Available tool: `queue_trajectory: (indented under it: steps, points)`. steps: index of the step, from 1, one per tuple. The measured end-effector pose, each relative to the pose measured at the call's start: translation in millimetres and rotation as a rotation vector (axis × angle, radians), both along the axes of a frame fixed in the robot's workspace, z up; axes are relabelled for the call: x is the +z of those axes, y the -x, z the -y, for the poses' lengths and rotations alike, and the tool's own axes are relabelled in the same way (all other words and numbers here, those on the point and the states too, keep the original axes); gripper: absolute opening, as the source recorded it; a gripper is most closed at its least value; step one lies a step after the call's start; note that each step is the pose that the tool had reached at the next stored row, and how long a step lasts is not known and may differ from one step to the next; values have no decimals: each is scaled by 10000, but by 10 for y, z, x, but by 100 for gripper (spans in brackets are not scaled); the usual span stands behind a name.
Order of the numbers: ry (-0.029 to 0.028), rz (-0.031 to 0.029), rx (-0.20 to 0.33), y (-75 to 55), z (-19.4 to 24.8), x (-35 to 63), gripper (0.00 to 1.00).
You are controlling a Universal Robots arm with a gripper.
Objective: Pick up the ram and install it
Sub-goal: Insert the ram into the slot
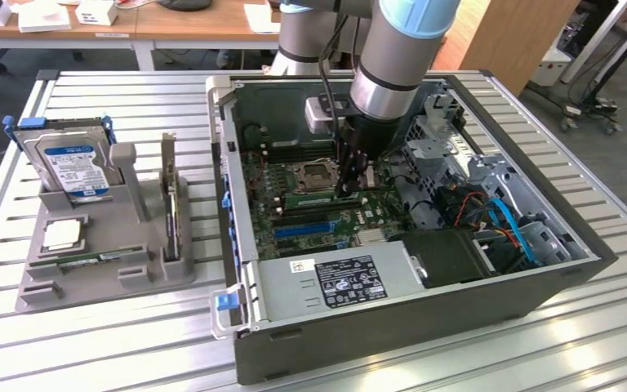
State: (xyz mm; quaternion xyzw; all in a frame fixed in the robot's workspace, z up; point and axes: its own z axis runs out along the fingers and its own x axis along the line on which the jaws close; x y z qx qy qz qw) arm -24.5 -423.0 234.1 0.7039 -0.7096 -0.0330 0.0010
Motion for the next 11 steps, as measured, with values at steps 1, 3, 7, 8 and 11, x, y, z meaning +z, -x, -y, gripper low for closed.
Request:
queue_trajectory:
  steps: [1,3,7,8,11]
  points:
    - [1,0,4,0,0,0,11]
    - [16,0,40,0,-1,-1,11]
    - [51,0,94,0,0,0,11]
    - [51,0,93,0,-4,0,11]
    - [90,0,95,0,-10,-1,11]
